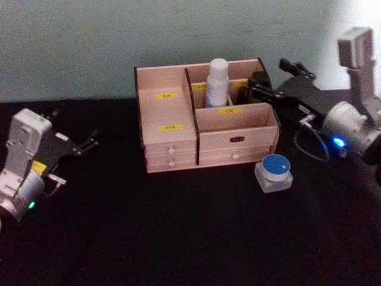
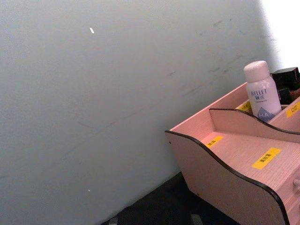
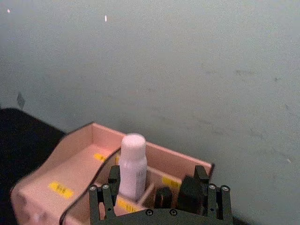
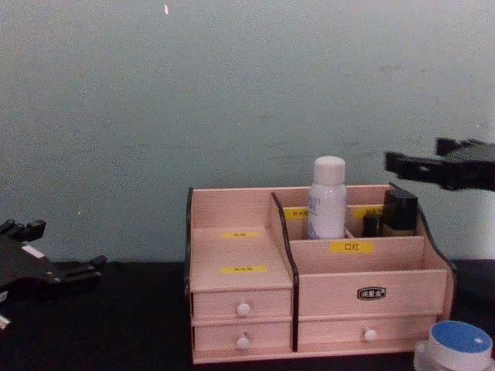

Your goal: Pick up the facial cleanser and watermelon frost from the table and place them into the tiered storage box.

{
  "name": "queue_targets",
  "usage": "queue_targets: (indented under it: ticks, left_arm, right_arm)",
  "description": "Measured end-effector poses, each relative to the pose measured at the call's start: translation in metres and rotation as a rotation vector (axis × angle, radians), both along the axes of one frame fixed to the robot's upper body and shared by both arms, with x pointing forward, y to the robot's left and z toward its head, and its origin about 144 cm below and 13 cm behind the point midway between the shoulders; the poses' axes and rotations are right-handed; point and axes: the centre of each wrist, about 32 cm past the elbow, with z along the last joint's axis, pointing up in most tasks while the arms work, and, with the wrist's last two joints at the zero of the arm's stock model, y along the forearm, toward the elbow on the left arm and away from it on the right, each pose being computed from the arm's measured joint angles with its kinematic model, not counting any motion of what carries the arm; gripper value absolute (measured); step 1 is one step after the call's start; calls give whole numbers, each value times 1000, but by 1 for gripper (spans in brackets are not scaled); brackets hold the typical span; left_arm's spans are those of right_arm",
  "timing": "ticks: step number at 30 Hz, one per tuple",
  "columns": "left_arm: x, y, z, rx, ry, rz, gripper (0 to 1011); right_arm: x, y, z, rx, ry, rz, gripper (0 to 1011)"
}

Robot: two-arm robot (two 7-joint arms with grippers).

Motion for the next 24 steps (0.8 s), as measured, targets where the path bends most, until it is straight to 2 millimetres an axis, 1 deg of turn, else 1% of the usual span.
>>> queue_targets:
  ticks: [1, 6, 7, 10, 12, 14, 20, 24]
  left_arm:
    - [0, 0, 0, 0, 0, 0, 1001]
    - [0, 0, 0, 0, 0, 0, 1001]
    - [0, 0, 0, 0, 0, 0, 1001]
    - [0, 0, 0, 0, 0, 0, 1001]
    - [0, 0, 0, 0, 0, 0, 1001]
    - [0, 0, 0, 0, 0, 0, 1001]
    - [0, 0, 0, 0, 0, 0, 1001]
    - [0, 0, 0, 0, 0, 0, 1002]
  right_arm:
    - [0, 0, 0, 0, 0, 0, 1000]
    - [-27, -20, -3, -34, 36, -1, 1000]
    - [-27, -20, -3, -34, 36, -1, 1000]
    - [-42, -31, -8, -49, 79, -6, 1000]
    - [-44, -32, -9, -51, 88, -7, 1000]
    - [-53, -39, -12, -59, 128, -13, 1000]
    - [-69, -48, -19, -80, 191, -10, 1000]
    - [-75, -51, -21, -89, 212, -3, 1000]
